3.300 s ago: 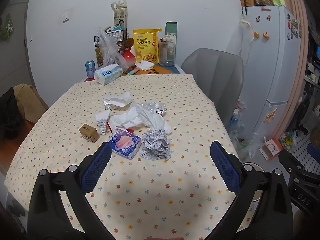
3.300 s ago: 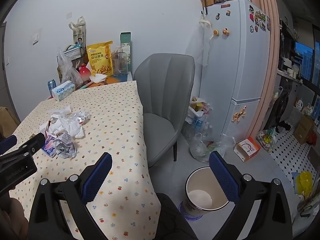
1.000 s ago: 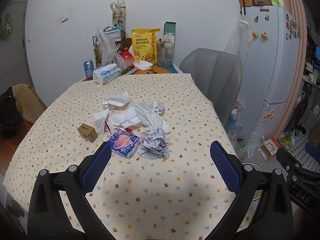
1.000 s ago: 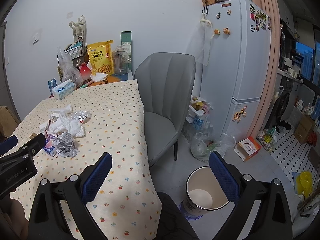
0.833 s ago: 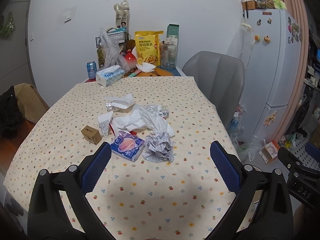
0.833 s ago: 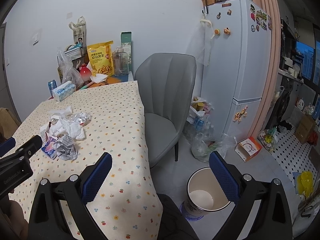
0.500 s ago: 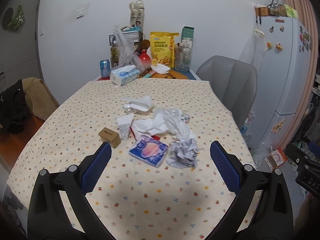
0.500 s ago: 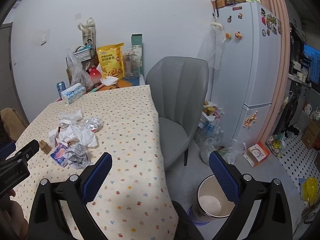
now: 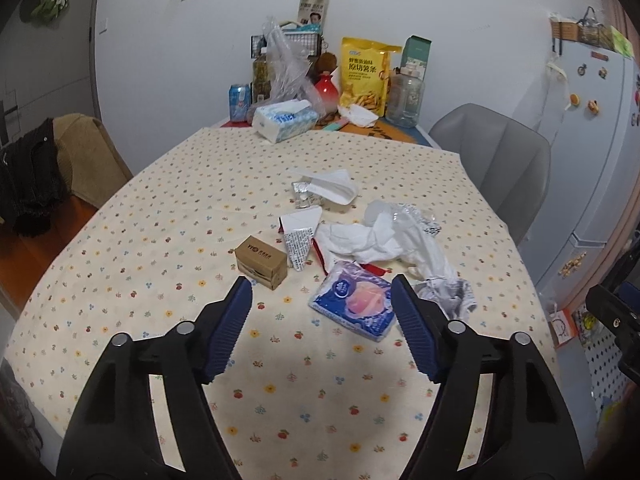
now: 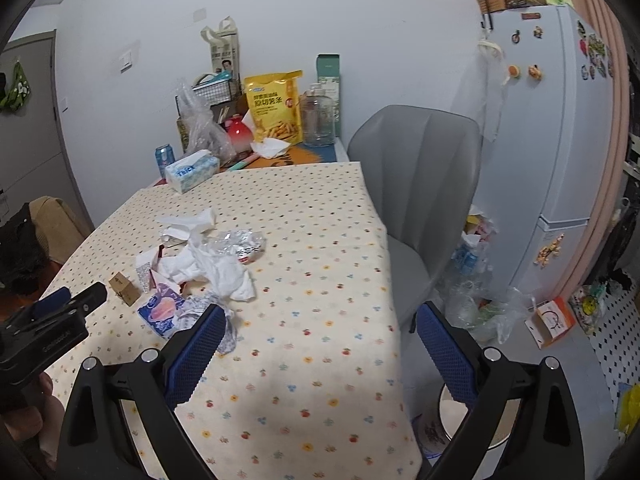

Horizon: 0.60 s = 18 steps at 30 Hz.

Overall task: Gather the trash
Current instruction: 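Grasp the blue tissue packet with the left tool while the right tool approaches the crumpled paper ball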

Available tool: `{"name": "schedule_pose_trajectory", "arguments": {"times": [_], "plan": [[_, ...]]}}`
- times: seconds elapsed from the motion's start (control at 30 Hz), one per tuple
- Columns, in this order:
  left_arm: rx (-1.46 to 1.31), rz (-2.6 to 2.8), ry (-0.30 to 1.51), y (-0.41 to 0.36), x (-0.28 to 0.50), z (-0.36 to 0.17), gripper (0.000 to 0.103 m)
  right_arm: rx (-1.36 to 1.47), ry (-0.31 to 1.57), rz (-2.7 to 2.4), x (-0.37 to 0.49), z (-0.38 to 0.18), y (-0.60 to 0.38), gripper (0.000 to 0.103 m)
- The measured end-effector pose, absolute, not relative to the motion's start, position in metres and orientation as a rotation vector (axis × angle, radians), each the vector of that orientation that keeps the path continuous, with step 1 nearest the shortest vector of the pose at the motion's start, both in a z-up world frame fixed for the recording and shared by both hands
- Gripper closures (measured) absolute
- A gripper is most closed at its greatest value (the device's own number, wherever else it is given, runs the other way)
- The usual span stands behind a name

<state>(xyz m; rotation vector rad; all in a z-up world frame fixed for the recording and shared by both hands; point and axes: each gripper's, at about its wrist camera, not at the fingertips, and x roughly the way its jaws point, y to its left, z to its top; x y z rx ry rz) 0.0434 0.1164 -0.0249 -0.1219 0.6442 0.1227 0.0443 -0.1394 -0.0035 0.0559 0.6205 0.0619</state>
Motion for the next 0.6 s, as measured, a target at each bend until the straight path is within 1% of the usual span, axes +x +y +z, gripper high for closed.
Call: {"name": "schedule_pose_trajectory", "arguments": {"times": [0.23, 0.4, 0.47, 0.5, 0.6], "plan": [[-0.109, 0.093, 0.698, 0.112, 0.068, -0.043, 0.034, 0.053, 0.672, 0.112, 0.064, -0.016, -0.124, 0.017], [-0.087, 0.064, 0.748, 0.103, 0.087, -0.056, 0.033, 0.09, 0.7, 0.078, 0.077, -0.023, -0.136, 0.017], [-0.069, 0.05, 0.779, 0.098, 0.097, -0.064, 0.028, 0.099, 0.713, 0.061, 0.081, -0.026, -0.141, 0.017], [-0.064, 0.048, 0.789, 0.097, 0.1, -0.066, 0.023, 0.102, 0.718, 0.056, 0.082, -0.027, -0.142, 0.017], [-0.037, 0.036, 0.829, 0.091, 0.111, -0.076, 0.02, 0.103, 0.731, 0.044, 0.086, -0.032, -0.143, 0.017]]}}
